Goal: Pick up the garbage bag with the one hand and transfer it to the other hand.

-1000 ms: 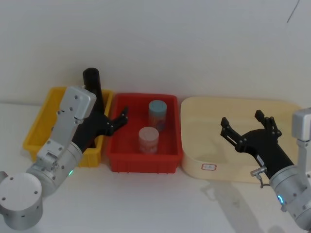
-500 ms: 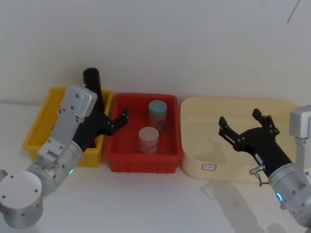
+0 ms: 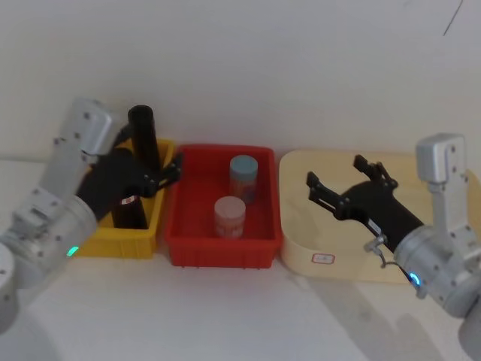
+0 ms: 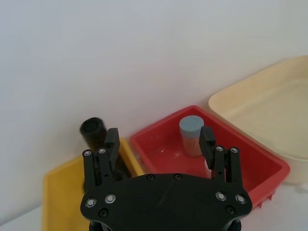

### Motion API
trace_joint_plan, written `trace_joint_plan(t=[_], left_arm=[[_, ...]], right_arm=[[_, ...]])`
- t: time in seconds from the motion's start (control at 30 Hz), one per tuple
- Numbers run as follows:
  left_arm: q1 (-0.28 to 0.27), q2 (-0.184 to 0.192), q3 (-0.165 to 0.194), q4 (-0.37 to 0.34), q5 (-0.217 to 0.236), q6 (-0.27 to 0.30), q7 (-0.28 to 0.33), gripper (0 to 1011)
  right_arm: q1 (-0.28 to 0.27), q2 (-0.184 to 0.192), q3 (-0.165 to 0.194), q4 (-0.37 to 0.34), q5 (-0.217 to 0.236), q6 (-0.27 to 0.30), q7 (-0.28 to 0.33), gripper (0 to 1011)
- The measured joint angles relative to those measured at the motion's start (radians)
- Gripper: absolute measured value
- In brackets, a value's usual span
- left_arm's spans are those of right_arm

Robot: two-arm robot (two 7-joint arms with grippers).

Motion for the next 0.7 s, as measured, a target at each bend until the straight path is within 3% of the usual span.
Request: trace_joint_plan(t=[0.03, 0.23, 0.33, 0.47, 0.7], left_arm=[[0.000, 0.000, 0.000, 0.000, 0.000, 0.000, 0.000, 1000], [0.057, 0.061, -0.098, -0.065, -0.058, 0.044, -0.033, 1000], [0.094, 0.092, -0.164, -0.084, -0.096, 0.058, -0.057, 1000], [0.118, 0.111, -0.216, -0.083, -0.135, 0.061, -0.082, 1000], [0.115, 0.118, -0.262, -0.024, -0.187, 0.048, -0.129, 1000]], right_arm=[[0.000, 0.000, 0.000, 0.000, 0.000, 0.000, 0.000, 1000], [0.080, -0.012, -0.042, 0.032, 0.016, 0.065, 0.055, 1000], [0.143, -0.035, -0.077, 0.067, 0.023, 0.110, 0.084, 1000], [0.207, -0.065, -0.110, 0.110, 0.030, 0.154, 0.104, 1000], [0.292, -0.108, -0.148, 0.166, 0.042, 0.210, 0.125, 1000]])
